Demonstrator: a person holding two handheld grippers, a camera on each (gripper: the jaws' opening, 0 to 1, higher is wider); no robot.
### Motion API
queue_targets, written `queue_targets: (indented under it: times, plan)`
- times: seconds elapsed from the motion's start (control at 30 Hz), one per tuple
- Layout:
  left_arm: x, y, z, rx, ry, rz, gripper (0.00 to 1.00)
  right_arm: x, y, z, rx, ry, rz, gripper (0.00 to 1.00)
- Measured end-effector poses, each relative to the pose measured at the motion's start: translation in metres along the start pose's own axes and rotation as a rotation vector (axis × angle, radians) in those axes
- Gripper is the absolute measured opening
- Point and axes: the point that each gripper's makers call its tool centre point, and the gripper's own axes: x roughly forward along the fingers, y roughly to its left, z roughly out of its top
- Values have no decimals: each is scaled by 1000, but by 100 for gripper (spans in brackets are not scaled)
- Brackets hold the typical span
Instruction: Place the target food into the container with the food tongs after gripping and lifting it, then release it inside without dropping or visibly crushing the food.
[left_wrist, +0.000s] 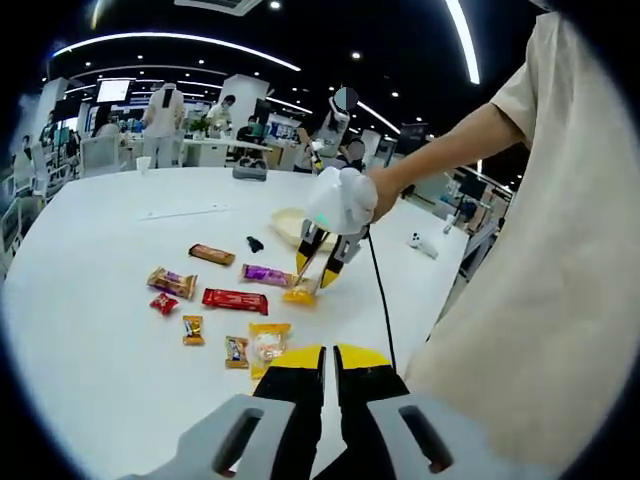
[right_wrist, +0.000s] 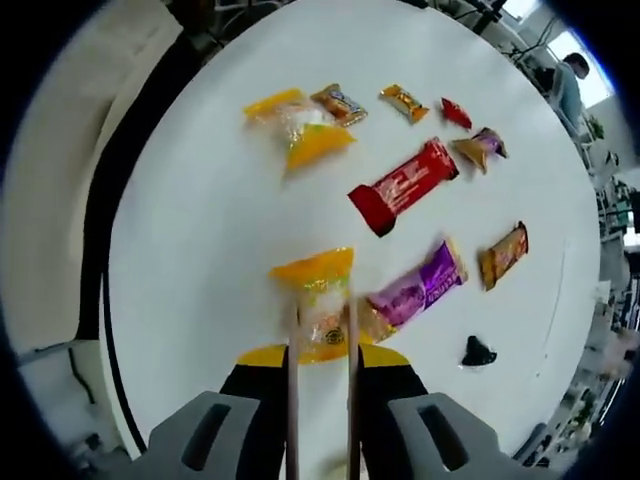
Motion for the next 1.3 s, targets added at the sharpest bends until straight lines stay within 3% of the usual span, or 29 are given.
queue_targets:
  times: [0.2,0.37,0.87,1.3]
  plan:
    - [-2,-2,-1,3,0,0,1,-2,0,3,158,-75,-11,22]
    - [-4,0,0,7,-1,6,1,-5,6,4,213,-99,-18,22]
    - [-3,-7,2,31,-2,-16,0,-29,16,6,489,-253,-41,22]
    - [-1,-13,5,57,2,-43,0,-42,16,-1,611,-309,-85,23]
